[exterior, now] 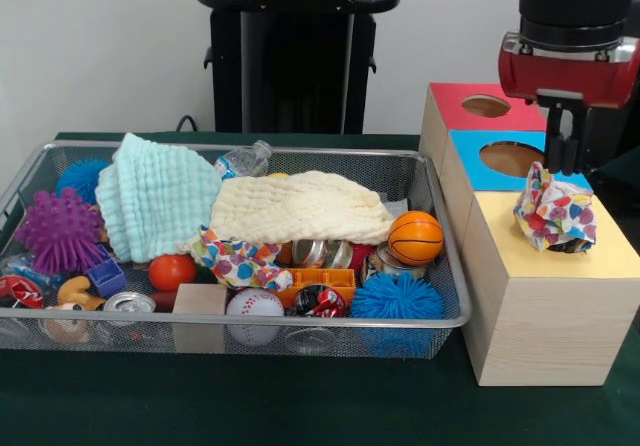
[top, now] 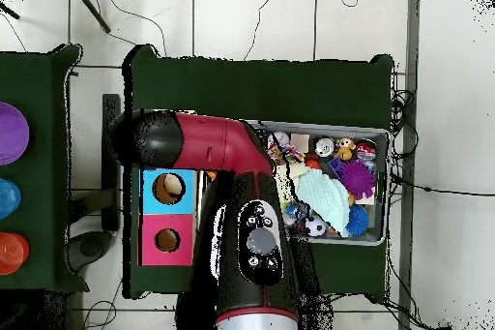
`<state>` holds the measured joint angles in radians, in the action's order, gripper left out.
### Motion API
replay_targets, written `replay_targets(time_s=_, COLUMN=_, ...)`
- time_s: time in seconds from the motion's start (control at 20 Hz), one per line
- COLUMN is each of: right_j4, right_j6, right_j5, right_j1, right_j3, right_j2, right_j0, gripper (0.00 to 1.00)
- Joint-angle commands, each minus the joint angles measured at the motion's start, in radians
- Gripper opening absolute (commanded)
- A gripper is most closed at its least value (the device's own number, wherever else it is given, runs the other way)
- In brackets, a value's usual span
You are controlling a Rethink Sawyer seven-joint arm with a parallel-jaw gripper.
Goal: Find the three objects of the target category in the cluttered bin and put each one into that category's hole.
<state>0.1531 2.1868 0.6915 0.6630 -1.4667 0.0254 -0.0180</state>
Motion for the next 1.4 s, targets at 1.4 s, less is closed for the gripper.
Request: replay_targets(time_s=1.4, right_j4=-0.109, right_j6=0.060, right_j5=-0.129, right_j1=-0.202, right_j3=0.059, right_j2=0.041, right_j0=0.033, gripper=0.00)
